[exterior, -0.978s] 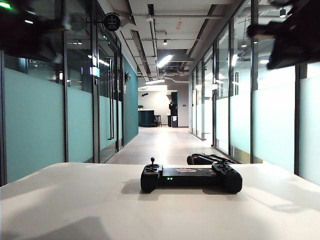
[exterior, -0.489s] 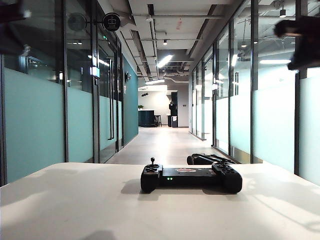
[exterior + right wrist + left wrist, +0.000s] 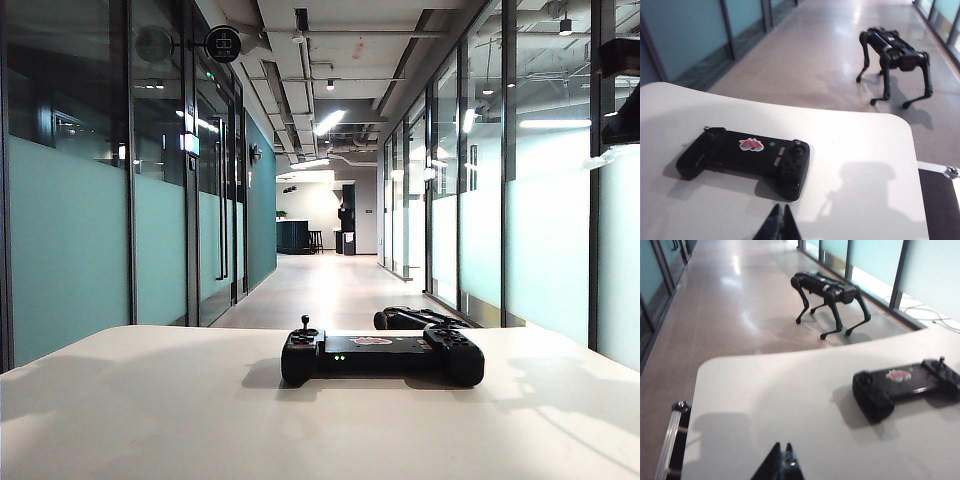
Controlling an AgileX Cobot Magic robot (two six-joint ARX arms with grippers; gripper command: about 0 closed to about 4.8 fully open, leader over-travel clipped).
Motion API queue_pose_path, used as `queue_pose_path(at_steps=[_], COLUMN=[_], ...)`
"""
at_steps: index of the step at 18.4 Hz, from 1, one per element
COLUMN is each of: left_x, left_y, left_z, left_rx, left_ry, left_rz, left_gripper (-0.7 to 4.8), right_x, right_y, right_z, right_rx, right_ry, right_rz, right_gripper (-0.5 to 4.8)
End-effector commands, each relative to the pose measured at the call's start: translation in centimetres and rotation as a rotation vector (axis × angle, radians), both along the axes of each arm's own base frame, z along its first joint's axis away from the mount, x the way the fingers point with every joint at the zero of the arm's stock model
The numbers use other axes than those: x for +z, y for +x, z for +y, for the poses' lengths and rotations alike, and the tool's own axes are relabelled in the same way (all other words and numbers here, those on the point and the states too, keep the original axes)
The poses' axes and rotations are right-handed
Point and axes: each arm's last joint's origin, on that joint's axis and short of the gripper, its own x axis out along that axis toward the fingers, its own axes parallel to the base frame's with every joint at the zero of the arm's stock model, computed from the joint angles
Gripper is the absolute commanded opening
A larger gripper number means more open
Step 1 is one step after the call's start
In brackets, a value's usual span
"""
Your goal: Push the left joystick on the remote control sitting on the white table backward to make the robot dog back up in a straight line until it returns close to you.
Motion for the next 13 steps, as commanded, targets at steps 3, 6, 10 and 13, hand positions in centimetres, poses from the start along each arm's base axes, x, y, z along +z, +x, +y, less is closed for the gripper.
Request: queue_pose_path(at_steps=[3, 6, 10, 13], left_x=[-2.1, -2.5, -3.1, -3.2], left_y=[-2.0, -3.1, -3.4, -3.3], left_z=[0.6, 0.9, 1.0, 1.1], left_rx=[0.010, 0.012, 0.040, 0.065], left_ry=[-0.003, -0.010, -0.033, -0.025], left_rz=[-0.012, -0.023, -0.039, -0.049], left_gripper=[-0.05, -0.05, -0.05, -0.05], right_x=[-0.8, -0.8, -1.2, -2.3], right_y=[-0.6, -0.6, -0.7, -0.9], right_z=[-0.2, -0.2, -0.1, -0.2], right_rx=[0.011, 0.038, 0.068, 0.086], right_ry=[-0.017, -0.027, -0.039, -0.057], right_rz=[-0.019, -0.024, -0.020, -0.005], right_gripper=[-0.06, -0.06, -0.06, -0.06])
